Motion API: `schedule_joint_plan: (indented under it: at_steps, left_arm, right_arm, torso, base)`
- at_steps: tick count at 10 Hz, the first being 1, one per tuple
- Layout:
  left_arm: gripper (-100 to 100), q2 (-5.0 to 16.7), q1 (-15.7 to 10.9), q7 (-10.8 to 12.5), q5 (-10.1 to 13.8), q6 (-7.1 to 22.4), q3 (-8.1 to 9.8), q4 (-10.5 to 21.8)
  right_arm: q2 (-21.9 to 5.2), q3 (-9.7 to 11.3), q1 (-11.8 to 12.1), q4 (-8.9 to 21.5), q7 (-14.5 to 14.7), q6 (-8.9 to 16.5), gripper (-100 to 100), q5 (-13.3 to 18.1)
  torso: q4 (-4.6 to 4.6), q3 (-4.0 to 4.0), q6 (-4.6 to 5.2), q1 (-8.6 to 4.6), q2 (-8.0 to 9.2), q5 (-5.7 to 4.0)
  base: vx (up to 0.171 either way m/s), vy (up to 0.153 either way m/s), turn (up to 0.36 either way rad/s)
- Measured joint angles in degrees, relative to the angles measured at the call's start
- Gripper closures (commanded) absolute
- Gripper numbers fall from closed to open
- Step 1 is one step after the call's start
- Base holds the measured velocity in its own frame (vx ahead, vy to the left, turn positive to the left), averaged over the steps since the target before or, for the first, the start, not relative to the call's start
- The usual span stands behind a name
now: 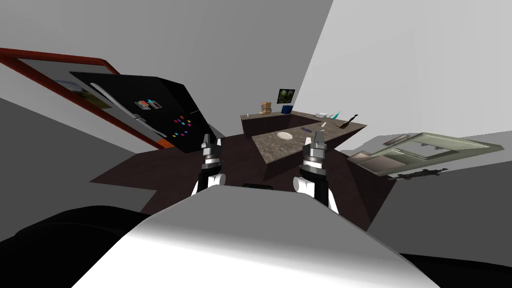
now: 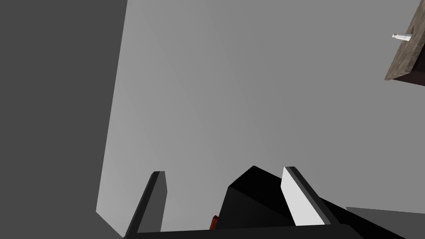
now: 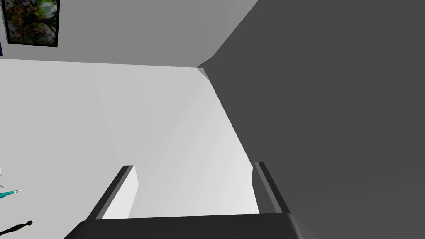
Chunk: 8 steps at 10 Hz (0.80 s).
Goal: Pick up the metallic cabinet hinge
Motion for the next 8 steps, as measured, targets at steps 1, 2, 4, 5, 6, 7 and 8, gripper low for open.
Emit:
schedule_joint_plan:
  at_steps: [1,2,4,5,6,7,8]
  left_arm:
    - [0,0.00,0.00,0.00,0.00,0.00,0.00,0.00]
    - [0,0.00,0.00,0.00,0.00,0.00,0.00,0.00]
    - [0,0.00,0.00,0.00,0.00,0.00,0.00,0.00]
    - [0,0.00,0.00,0.00,0.00,0.00,0.00,0.00]
    - [0,0.00,0.00,0.00,0.00,0.00,0.00,0.00]
    - [0,0.00,0.00,0.00,0.00,0.00,0.00,0.00]
    - [0,0.00,0.00,0.00,0.00,0.00,0.01,0.00]
  right_arm:
    - [-1.19,0.06,-0.45,0.36,-0.14,0.34,-100,-0.22]
    - [-2.83,0.08,-0.79,0.84,-0.53,0.79,-100,-0.70]
    - [-5.92,0.38,-2.18,2.89,-1.53,1.68,-100,-1.92]
    - [-7.54,0.21,-3.55,4.15,-2.37,2.89,-100,-2.90]
    - [-9.05,0.05,-4.80,5.76,-3.39,3.87,-100,-4.07]
    - [-10.15,0.26,-6.11,7.61,-4.36,4.76,-100,-5.19]
    - [-11.05,0.56,-7.51,9.56,-5.35,5.75,-100,-6.41]
  torso:
    - [0.00,0.00,0.00,-0.03,-0.01,-0.01]
    - [0.00,-0.01,0.00,-0.08,-0.02,-0.02]
    - [-0.01,-0.02,0.00,-0.17,-0.04,-0.04]
    - [-0.01,-0.03,0.00,-0.18,-0.04,-0.04]
    - [-0.01,-0.03,0.00,-0.17,-0.04,-0.04]
    - [-0.01,-0.03,0.00,-0.18,-0.05,-0.04]
    - [-0.01,-0.03,0.00,-0.20,-0.05,-0.05]
  base:
    - [0.005,-0.017,-0.025]
    - [0.007,-0.031,-0.029]
    - [0.004,-0.038,-0.033]
    - [0.003,-0.034,-0.046]
    - [0.006,-0.040,-0.048]
    - [0.003,-0.047,-0.051]
    - [-0.004,-0.049,-0.052]
